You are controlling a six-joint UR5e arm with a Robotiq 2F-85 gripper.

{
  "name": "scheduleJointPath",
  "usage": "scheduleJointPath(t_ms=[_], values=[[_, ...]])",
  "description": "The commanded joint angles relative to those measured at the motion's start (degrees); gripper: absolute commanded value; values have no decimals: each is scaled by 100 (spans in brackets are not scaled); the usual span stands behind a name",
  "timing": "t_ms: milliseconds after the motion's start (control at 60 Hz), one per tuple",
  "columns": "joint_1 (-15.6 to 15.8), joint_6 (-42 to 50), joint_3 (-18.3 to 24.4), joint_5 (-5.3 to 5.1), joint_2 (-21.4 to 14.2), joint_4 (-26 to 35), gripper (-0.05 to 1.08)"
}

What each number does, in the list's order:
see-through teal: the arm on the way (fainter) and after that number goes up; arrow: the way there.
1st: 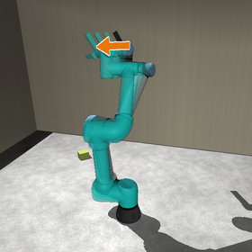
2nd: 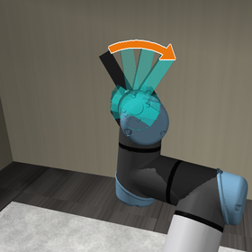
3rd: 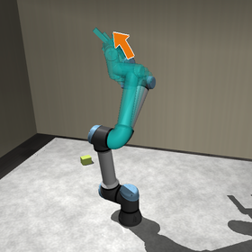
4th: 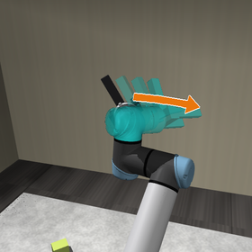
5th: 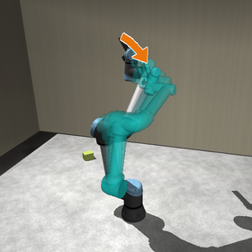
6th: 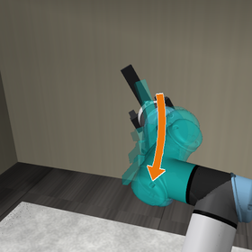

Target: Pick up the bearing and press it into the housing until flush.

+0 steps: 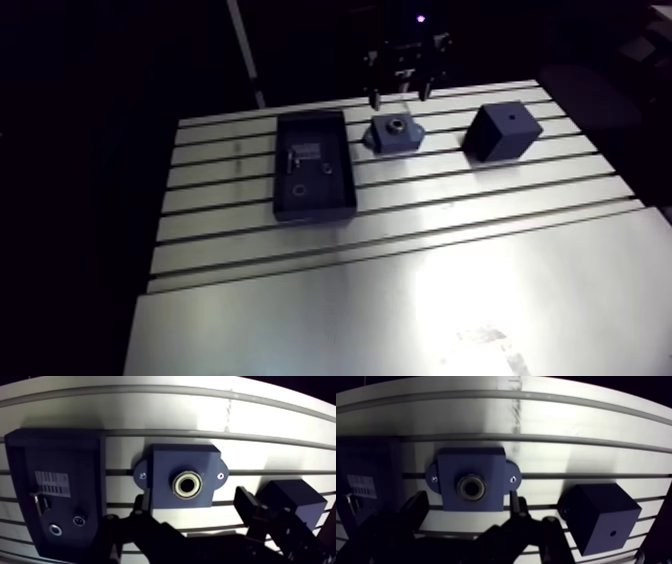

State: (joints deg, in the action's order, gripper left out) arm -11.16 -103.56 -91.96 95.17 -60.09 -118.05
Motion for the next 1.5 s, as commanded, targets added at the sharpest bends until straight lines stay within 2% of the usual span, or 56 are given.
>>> scheduleJointPath(t_ms=[17,67,117,433,1500], values=[[-51,34,-61,-249,-51,5,102],[-86,26,-64,-298,-51,4,106],[-89,7,-63,-300,-51,5,107],[-89,-27,-81,-258,-34,5,108],[-143,-45,-195,-266,29,-30,108]])
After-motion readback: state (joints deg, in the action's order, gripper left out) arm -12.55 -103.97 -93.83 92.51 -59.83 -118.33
